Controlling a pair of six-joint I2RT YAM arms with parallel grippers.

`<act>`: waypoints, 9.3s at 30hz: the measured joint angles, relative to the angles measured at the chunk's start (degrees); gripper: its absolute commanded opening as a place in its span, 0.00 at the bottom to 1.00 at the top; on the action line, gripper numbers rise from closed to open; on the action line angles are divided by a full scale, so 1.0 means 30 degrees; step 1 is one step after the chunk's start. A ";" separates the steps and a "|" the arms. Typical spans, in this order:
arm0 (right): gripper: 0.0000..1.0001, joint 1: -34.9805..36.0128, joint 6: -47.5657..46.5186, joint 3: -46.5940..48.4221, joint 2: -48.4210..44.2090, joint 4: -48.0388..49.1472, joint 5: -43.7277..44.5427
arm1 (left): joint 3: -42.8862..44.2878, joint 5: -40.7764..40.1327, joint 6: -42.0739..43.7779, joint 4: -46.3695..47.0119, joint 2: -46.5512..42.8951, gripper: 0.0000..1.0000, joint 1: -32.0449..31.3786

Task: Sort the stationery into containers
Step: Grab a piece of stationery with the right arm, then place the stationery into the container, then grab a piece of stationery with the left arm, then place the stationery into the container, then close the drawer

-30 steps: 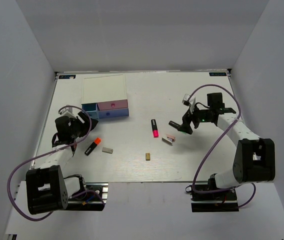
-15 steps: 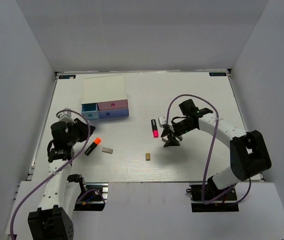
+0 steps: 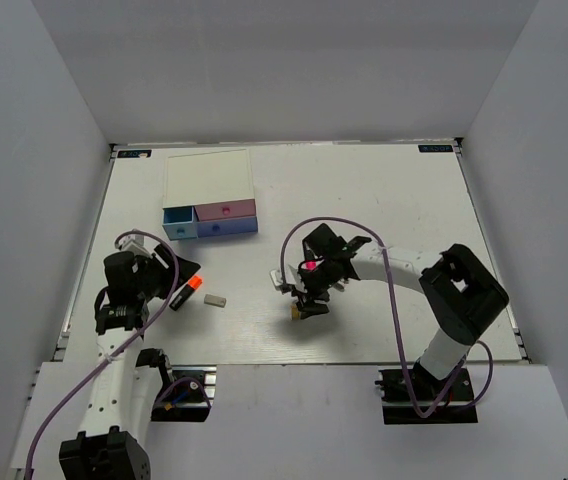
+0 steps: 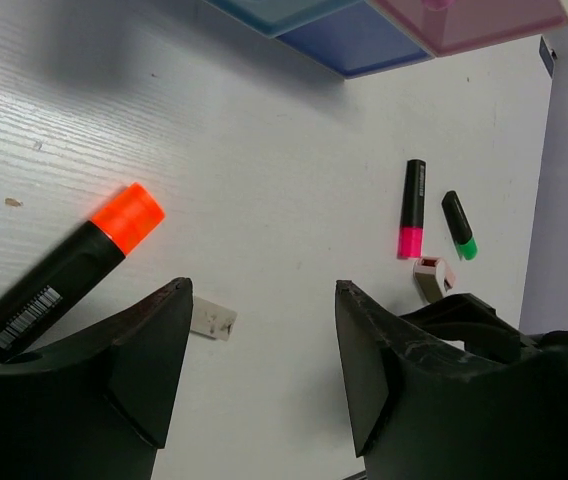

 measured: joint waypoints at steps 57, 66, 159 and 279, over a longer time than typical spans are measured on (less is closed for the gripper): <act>0.00 0.3053 0.7978 1.7522 0.8582 0.8641 0.5967 | -0.0393 -0.2200 -0.2681 -0.1588 -0.2812 0.69 -0.0007; 0.00 0.3759 0.8903 1.7937 0.9377 1.0659 0.5508 | -0.0393 -0.2222 -0.2820 -0.1778 -0.2550 0.69 -0.0007; 0.62 -0.0648 1.1978 -0.2215 -0.7868 1.3282 1.1511 | 0.3898 -0.9428 -1.1752 -0.6550 1.0783 0.69 -0.9012; 0.50 -0.2346 1.2779 -0.5610 -1.0032 1.4098 0.9792 | 0.5326 -1.1242 -0.4357 -0.1494 0.5355 0.30 -0.6346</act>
